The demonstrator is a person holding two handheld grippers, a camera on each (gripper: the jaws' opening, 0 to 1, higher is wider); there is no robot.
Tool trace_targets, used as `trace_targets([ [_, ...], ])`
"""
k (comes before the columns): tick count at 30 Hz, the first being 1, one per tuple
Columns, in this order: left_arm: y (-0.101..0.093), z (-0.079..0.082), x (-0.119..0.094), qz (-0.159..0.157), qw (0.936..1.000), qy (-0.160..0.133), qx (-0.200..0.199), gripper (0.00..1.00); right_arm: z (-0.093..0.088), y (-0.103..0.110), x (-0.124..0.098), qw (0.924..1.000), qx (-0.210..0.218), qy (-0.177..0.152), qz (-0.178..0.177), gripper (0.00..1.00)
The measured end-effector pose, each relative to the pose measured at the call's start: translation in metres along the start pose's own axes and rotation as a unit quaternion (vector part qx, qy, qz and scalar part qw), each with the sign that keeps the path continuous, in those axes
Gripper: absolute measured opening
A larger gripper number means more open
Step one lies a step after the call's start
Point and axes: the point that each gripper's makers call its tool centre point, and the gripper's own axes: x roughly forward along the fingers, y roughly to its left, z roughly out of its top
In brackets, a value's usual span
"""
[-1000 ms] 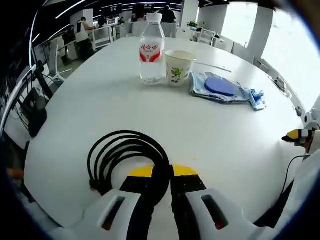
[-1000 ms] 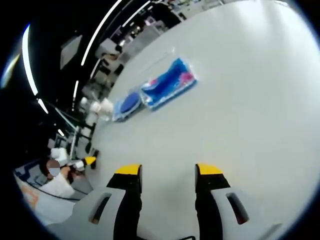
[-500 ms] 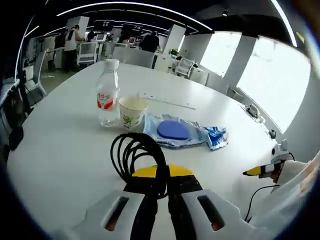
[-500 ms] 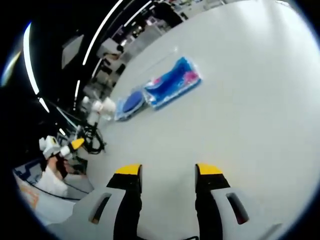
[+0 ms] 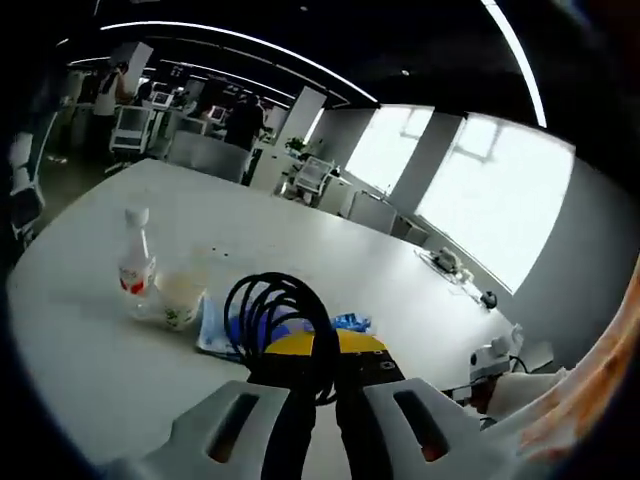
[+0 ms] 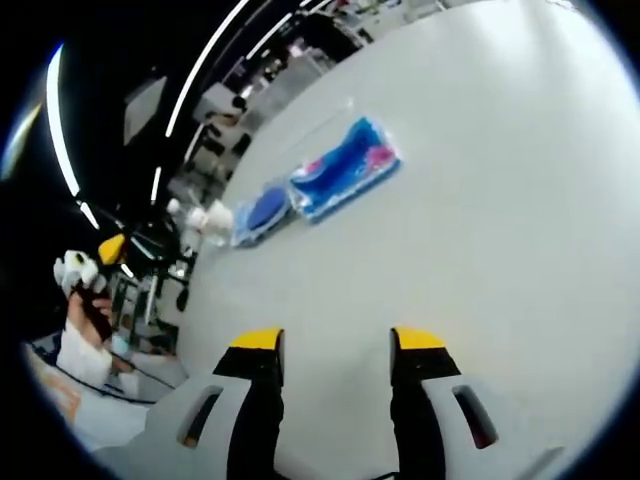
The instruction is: Arrange the tabletop items into an orderly group along one side of the table until the central work area is clear of visible clutter.
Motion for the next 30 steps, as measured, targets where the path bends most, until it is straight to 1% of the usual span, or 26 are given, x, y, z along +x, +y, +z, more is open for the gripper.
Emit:
trace_targets([
  [3,-0.016,0.012,0.001,-0.024,0.9996,-0.013,0.005,0.01,0.0,0.002,0.0,1.0,0.002,-0.002,0.003,0.4],
  [6,-0.027,0.019,0.003,-0.035,0.9991,-0.014,0.021,0.01,-0.001,0.002,-0.001,1.0,0.005,-0.003,0.004,0.4],
  [10,-0.04,0.026,0.002,-0.049,0.9982,-0.016,0.031,0.01,0.001,0.005,-0.002,0.9999,0.01,-0.009,0.009,0.4],
  [15,-0.052,0.029,0.003,-0.064,0.9971,-0.013,0.04,0.01,0.008,0.017,-0.004,0.999,0.021,-0.027,0.028,0.4],
  [20,-0.063,0.03,0.003,-0.076,0.9958,-0.007,0.05,0.01,0.01,0.022,-0.003,0.9982,0.029,-0.035,0.038,0.41],
  [22,-0.066,0.031,0.002,-0.081,0.9954,-0.008,0.05,0.01,0.015,0.025,-0.005,0.9973,0.036,-0.048,0.041,0.41],
  [23,-0.069,0.032,0.002,-0.086,0.995,-0.009,0.05,0.01,0.02,0.029,-0.006,0.9963,0.039,-0.06,0.047,0.4],
  [25,-0.074,0.034,0.001,-0.092,0.9943,-0.01,0.052,0.01,0.028,0.033,-0.006,0.9938,0.056,-0.078,0.057,0.4],
  [27,-0.08,0.035,0.001,-0.1,0.9936,-0.011,0.05,0.01,0.035,0.043,-0.005,0.9901,0.071,-0.092,0.078,0.41],
  [30,-0.088,0.037,0.001,-0.118,0.9921,-0.015,0.038,0.01,0.047,0.063,-0.004,0.9852,0.067,-0.111,0.112,0.42],
])
